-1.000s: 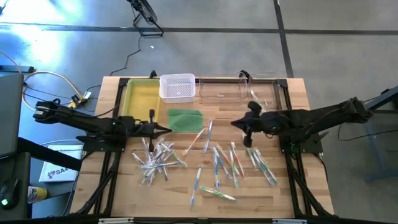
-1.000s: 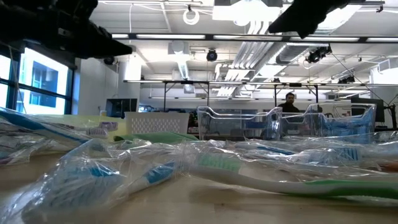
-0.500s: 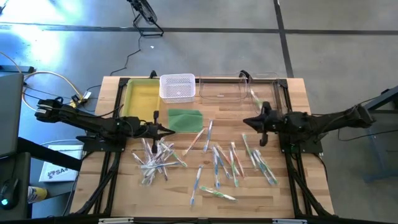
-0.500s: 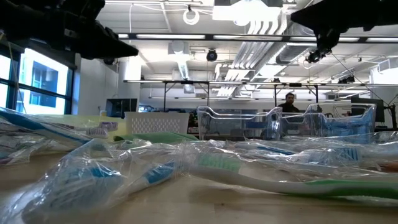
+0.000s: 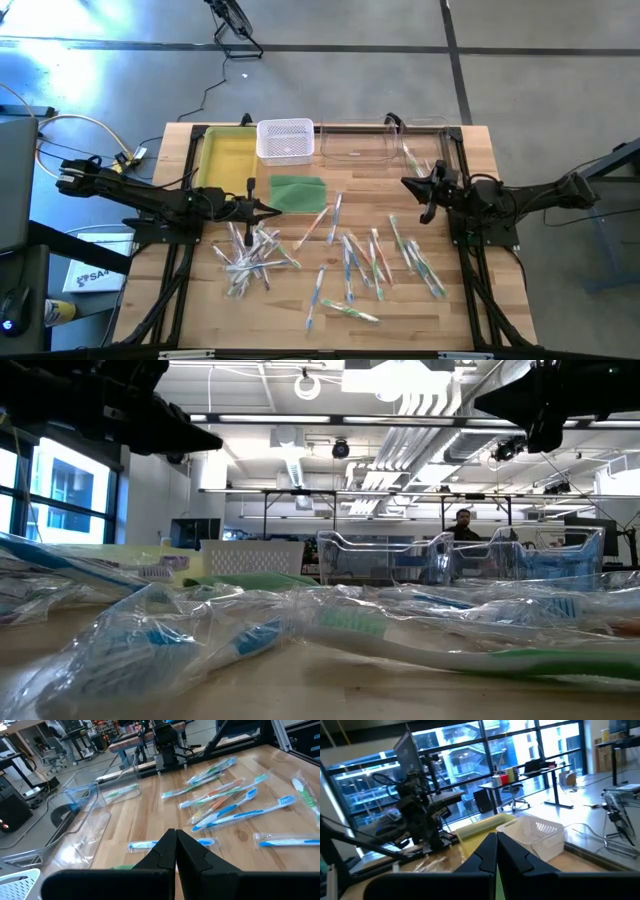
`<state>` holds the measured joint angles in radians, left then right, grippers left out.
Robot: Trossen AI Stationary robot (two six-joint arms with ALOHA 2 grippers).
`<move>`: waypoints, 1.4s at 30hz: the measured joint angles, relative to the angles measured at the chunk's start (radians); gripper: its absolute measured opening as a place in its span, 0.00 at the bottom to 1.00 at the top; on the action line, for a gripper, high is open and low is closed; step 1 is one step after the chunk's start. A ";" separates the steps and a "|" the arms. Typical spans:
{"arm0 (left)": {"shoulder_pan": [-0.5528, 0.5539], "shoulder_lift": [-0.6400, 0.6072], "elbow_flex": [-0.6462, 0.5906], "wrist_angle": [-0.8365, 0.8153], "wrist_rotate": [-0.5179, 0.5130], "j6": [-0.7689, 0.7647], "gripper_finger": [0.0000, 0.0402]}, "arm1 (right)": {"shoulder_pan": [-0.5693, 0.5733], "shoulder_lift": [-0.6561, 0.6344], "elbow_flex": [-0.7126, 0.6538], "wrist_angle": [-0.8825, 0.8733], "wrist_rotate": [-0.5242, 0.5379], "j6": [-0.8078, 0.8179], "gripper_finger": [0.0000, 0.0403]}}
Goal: Pick & Place Toothbrushes
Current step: Put the orange toothbrush into the yellow bin
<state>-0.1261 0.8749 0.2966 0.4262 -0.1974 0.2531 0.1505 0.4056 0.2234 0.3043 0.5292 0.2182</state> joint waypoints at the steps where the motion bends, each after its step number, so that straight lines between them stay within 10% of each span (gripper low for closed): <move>1: 0.000 0.000 0.000 0.000 0.000 0.000 0.01 | 0.000 0.001 0.000 0.000 0.001 0.001 0.01; 42: 0.001 0.000 0.001 0.036 -0.003 0.004 0.01 | 0.000 0.001 0.000 0.022 0.045 0.039 0.01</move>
<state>-0.1249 0.8749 0.2974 0.4618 -0.2005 0.2572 0.1505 0.4065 0.2234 0.3264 0.5739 0.2573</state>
